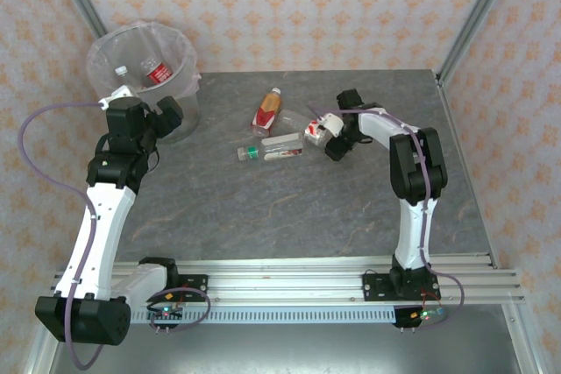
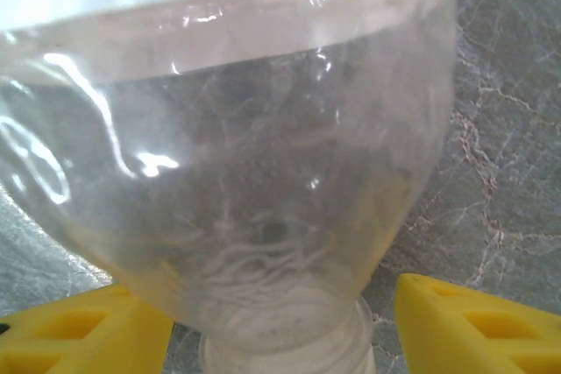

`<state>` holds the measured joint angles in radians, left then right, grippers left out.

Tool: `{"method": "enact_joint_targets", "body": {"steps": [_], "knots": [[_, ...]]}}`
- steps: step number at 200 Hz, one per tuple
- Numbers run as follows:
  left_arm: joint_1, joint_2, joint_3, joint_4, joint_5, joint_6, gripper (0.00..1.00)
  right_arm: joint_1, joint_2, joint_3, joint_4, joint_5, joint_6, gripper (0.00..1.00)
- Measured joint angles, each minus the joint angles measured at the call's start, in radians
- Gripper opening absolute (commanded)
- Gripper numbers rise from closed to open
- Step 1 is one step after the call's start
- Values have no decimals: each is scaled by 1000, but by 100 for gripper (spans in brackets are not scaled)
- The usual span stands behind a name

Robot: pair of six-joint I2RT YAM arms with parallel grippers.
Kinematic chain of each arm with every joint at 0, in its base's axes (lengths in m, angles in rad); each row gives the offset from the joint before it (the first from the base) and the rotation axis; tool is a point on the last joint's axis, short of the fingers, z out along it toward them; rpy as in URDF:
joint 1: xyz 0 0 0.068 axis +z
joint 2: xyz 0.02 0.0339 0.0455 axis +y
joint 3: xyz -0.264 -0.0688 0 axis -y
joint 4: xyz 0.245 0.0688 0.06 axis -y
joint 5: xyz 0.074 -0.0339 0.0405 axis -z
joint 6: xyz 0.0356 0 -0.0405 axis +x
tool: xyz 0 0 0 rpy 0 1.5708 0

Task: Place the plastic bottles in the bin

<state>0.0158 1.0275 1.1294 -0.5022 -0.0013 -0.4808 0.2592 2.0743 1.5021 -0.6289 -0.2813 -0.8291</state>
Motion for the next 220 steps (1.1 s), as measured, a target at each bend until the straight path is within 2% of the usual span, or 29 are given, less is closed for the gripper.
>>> {"method": "enact_joint_targets", "body": {"steps": [26, 94, 112, 126, 135, 170, 220], "knots": [[0, 0, -4, 10, 19, 1, 100, 0, 3, 0, 0, -8, -13, 63], [0, -2, -18, 17, 14, 7, 100, 7, -2, -21, 15, -24, -28, 46], [0, -2, -18, 10, -4, 11, 100, 8, -12, -33, 20, -23, -27, 37], [0, -2, -15, -4, -10, 11, 100, 10, -23, -51, 29, -27, -26, 21], [0, -2, -11, -15, -11, 11, 100, 12, -31, -66, 37, -23, -19, 16], [0, -2, -8, -25, -63, 10, 100, 12, -80, -145, 91, -9, -16, 7], [0, -1, -7, -38, -126, 10, 100, 12, -198, -286, 173, 18, 30, 0]]}}
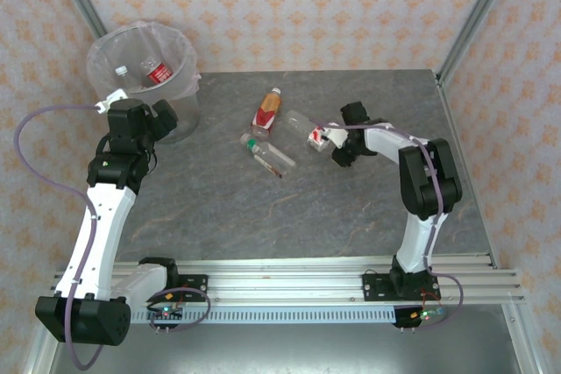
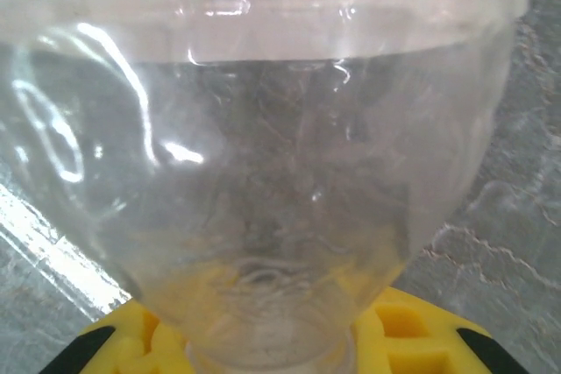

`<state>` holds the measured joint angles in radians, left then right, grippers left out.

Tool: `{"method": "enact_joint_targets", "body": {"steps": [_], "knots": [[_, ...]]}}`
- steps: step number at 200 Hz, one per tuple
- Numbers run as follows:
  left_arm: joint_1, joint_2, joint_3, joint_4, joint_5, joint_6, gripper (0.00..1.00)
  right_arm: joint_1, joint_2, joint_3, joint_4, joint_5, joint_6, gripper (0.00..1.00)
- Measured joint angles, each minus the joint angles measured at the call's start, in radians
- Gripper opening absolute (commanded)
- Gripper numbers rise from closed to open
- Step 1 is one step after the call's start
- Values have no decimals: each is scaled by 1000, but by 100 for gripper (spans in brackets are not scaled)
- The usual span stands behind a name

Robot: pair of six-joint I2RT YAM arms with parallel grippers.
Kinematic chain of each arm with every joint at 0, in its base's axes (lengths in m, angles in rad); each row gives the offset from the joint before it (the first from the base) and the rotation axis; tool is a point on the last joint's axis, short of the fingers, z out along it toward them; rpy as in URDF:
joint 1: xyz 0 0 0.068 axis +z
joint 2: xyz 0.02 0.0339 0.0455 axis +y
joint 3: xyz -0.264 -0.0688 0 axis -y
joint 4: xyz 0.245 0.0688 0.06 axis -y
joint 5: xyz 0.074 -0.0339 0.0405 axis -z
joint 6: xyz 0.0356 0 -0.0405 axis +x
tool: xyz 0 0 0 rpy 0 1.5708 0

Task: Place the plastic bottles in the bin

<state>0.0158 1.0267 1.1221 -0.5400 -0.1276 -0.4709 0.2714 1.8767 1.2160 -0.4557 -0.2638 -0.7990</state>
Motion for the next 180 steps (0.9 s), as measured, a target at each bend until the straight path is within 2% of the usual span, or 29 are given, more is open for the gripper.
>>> {"method": "enact_joint_targets", "body": {"steps": [28, 84, 122, 159, 180], "knots": [[0, 15, 0, -6, 0, 1, 100, 1, -87, -80, 75, 23, 47, 0], [0, 30, 0, -2, 81, 0, 100, 32, -257, -223, 232, 48, 177, 0], [0, 40, -26, 64, 266, -11, 100, 106, -325, -257, 275, 20, 271, 0], [-4, 130, -48, 129, 466, -62, 100, 169, -350, -266, 303, -17, 388, 0], [-34, 158, -76, 183, 538, -93, 100, 199, -360, -280, 332, -35, 452, 0]]}}
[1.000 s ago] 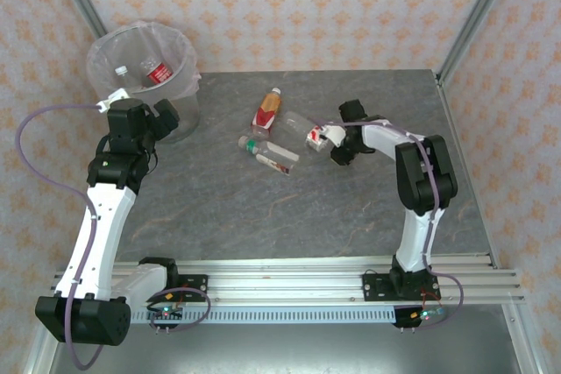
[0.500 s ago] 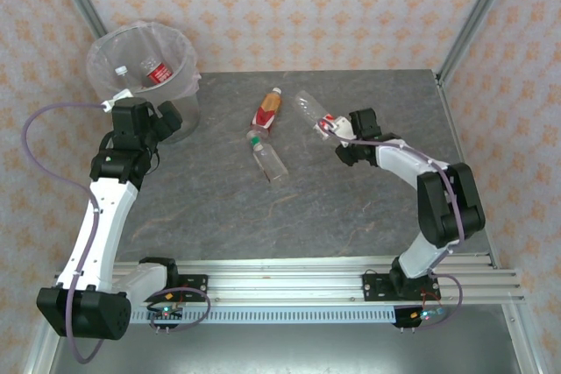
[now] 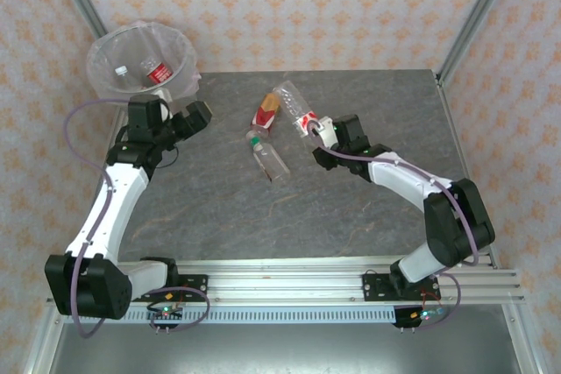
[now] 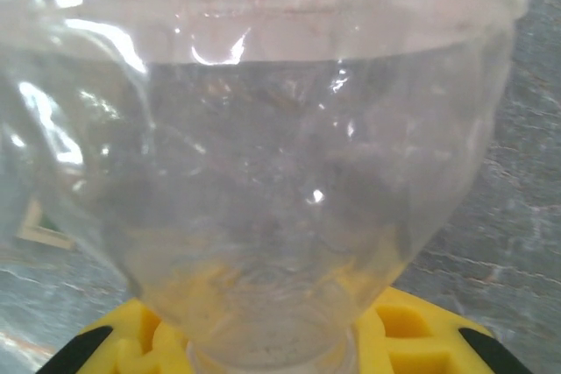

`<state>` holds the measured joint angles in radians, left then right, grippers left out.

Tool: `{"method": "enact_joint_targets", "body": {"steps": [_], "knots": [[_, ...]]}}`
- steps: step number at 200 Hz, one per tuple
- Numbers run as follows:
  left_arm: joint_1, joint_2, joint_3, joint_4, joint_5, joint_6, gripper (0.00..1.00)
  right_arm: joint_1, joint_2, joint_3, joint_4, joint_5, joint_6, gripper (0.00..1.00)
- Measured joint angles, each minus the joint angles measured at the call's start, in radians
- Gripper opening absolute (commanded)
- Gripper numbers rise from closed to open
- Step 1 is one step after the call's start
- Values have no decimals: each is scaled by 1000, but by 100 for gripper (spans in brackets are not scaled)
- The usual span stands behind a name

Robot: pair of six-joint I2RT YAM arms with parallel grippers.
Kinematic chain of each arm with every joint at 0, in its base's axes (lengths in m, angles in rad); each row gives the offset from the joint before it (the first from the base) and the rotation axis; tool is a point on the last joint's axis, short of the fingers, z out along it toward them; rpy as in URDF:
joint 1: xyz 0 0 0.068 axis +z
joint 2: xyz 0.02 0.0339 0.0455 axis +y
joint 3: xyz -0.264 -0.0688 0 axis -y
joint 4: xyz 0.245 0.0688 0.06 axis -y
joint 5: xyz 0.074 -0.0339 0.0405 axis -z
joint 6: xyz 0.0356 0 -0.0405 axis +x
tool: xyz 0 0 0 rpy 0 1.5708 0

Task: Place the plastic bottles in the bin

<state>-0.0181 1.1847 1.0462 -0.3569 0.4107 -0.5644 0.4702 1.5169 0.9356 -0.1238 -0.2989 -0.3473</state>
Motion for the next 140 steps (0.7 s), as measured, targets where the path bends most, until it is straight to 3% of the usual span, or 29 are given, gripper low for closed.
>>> {"method": "enact_joint_targets", "body": {"steps": [52, 140], "knots": [[-148, 37, -23, 155, 95, -41, 100, 75, -54, -88, 64, -36, 144, 0], [-367, 229, 8, 377, 239, -58, 100, 76, -90, -124, 145, -239, 286, 0]]}}
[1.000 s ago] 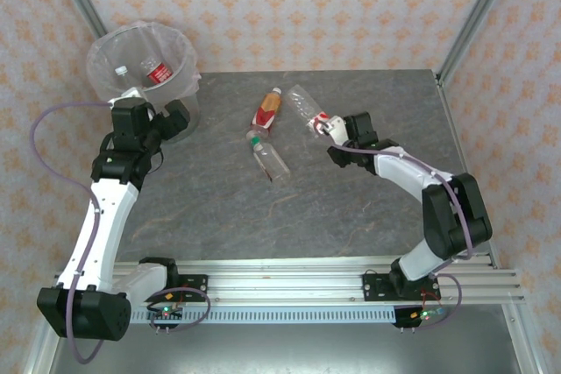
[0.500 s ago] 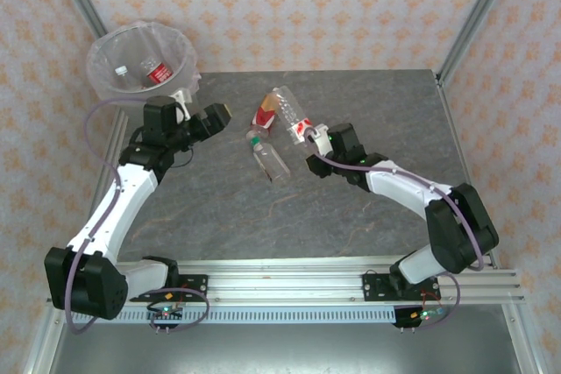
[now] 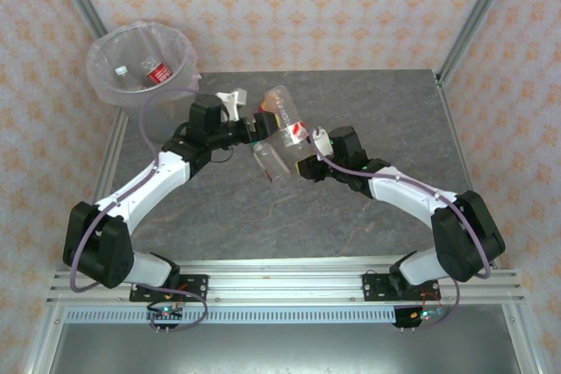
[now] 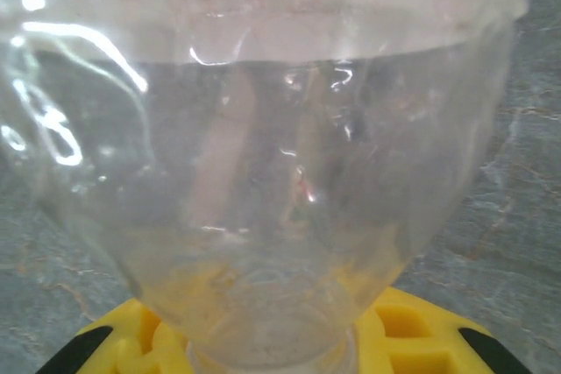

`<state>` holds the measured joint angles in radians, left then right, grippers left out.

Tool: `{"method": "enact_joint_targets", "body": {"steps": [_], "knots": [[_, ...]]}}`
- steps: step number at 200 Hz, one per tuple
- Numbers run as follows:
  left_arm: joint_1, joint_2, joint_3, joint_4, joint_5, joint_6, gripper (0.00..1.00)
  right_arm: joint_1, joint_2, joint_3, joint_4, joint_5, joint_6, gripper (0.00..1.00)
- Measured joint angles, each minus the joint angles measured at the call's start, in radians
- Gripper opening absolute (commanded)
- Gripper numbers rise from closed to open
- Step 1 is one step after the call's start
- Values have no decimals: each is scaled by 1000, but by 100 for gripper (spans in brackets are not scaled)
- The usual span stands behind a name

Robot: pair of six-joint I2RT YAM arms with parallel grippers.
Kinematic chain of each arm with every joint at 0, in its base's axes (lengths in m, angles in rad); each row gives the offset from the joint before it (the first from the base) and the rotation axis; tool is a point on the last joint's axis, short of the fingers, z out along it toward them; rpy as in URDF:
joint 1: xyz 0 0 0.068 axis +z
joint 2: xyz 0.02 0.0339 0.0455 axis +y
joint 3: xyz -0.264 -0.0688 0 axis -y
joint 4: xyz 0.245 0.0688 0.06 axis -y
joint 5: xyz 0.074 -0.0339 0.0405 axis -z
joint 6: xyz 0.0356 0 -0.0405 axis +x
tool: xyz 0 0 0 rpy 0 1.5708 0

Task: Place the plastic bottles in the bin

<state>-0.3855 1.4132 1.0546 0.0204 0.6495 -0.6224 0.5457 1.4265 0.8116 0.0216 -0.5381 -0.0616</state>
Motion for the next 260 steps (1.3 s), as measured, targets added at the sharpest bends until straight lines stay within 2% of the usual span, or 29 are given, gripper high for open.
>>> {"method": "enact_joint_targets", "body": {"steps": [31, 105, 205, 235, 260], "knots": [[-67, 49, 37, 23, -6, 2, 100, 0, 0, -6, 63, -51, 64, 0], [-71, 161, 103, 27, -51, -16, 96, 15, -1, -6, 114, -110, 121, 0], [-71, 229, 393, -256, -278, 56, 82, 39, -3, 19, 75, -106, 96, 0], [-71, 257, 422, -308, -330, 63, 79, 47, -4, 19, 48, -98, 84, 0], [-71, 262, 425, -336, -357, 69, 70, 50, -6, 19, 38, -93, 82, 0]]}}
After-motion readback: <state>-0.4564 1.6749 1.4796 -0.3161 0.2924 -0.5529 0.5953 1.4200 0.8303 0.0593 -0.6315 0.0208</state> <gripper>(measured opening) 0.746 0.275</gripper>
